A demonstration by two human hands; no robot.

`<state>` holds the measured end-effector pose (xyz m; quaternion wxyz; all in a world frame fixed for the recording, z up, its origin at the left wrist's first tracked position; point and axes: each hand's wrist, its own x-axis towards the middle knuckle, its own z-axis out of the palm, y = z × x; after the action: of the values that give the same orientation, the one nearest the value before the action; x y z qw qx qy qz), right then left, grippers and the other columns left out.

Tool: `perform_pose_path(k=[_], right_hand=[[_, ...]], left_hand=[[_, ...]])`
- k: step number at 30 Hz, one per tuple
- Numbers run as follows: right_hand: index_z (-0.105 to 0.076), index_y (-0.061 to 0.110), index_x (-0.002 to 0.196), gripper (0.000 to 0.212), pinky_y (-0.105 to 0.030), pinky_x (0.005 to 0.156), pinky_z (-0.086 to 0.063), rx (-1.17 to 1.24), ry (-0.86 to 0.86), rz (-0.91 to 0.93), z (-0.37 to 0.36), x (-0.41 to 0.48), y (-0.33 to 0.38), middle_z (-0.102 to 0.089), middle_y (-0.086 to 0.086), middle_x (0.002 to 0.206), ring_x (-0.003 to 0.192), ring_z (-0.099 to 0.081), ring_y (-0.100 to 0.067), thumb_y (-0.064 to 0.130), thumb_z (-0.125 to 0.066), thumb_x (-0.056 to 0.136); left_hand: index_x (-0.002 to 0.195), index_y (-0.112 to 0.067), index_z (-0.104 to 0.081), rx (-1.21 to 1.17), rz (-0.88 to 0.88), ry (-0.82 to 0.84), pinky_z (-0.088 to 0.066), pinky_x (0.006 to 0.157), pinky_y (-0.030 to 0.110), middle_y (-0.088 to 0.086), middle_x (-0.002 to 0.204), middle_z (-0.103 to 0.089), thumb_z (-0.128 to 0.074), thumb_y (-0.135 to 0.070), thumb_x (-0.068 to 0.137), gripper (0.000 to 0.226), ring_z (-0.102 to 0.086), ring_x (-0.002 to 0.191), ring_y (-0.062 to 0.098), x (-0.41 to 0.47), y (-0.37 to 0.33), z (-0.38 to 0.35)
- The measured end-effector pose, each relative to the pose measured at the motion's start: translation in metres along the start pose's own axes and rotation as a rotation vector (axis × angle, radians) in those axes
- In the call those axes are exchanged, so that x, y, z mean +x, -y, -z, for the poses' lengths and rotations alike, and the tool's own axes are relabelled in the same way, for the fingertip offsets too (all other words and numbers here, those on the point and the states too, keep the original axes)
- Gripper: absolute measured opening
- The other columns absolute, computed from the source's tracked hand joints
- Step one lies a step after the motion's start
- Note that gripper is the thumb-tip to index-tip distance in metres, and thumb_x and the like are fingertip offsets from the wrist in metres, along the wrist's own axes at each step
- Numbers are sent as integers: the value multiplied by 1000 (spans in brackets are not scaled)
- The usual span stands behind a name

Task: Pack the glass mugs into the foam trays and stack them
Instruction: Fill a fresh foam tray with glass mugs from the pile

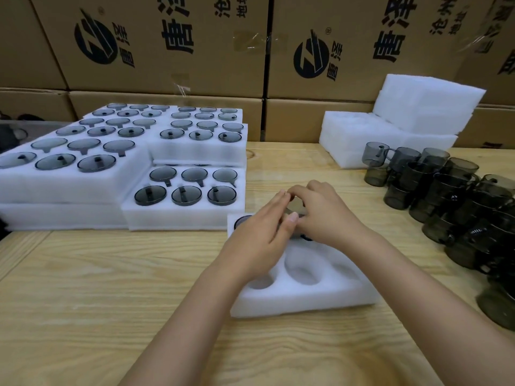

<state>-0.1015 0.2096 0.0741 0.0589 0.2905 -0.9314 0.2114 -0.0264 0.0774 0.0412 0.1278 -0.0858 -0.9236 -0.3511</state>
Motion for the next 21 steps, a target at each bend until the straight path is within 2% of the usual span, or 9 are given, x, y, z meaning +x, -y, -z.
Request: perform_pose_path(k=[3,5,7,10,11,13,15,18,21], right_hand=[[-55,22,117,44,-27,74,-30,-27,3,45,-5,1,0,-35,5,90,94,-31,-13,38,-61,77],[-54,23,114,42,-27,73,-32,33,38,17,-5,2,-1,-34,9,87,95,-34,-14,38,-61,76],[-51,22,117,43,-29,78,-34,29,84,17,-5,3,-3,-36,8,93,102,-35,-17,38,-58,77],[-37,15,136,54,-37,103,-30,-28,215,90,-8,7,-7,-36,-2,134,130,-28,-22,33,-50,87],[-27,13,144,61,-39,112,-23,-49,271,116,-11,7,-9,-27,-2,148,139,-20,-20,34,-47,91],[-6,14,151,72,-40,119,-5,-108,362,118,-16,4,-12,-3,3,158,146,0,-15,43,-41,94],[8,16,151,77,-40,118,7,-187,417,95,-20,0,-14,12,5,158,144,13,-11,50,-32,95],[12,15,149,76,-43,116,12,-255,461,58,-23,-1,-11,16,6,158,143,20,-13,53,-26,95],[12,15,149,75,-46,116,12,-293,493,33,-22,2,-8,16,6,158,143,20,-16,52,-24,95]], left_hand=[[149,-22,-30,-3,42,-21,-18,114,22,-9,157,-24,-29,-40,101,51,-18,143,-1,0,3,0],[149,-23,-31,6,50,-17,-18,114,23,-8,156,-26,-29,-41,101,51,-18,143,1,-1,4,-1],[150,-24,-28,28,44,-3,-18,114,22,-9,158,-22,-28,-43,101,53,-17,143,1,-1,2,-1],[153,-22,-19,82,35,39,-19,113,21,-10,160,-11,-19,-55,95,67,-15,144,2,-2,0,-2],[153,-22,-15,115,35,65,-20,113,22,-11,160,-8,-14,-61,90,75,-15,144,3,-3,-1,-2],[154,-23,-9,200,38,115,-21,114,24,-11,161,-3,-6,-68,82,84,-14,145,6,-3,-2,-3],[154,-21,-9,287,40,148,-9,117,25,-8,161,-3,2,-70,78,91,-8,146,5,-3,-3,-3],[153,-18,-14,458,33,181,19,115,38,-6,161,-8,15,-70,72,101,5,145,0,-2,-5,-3],[154,-18,-12,458,82,223,19,116,40,-5,161,-6,10,-69,78,93,6,145,0,0,-6,-3]])
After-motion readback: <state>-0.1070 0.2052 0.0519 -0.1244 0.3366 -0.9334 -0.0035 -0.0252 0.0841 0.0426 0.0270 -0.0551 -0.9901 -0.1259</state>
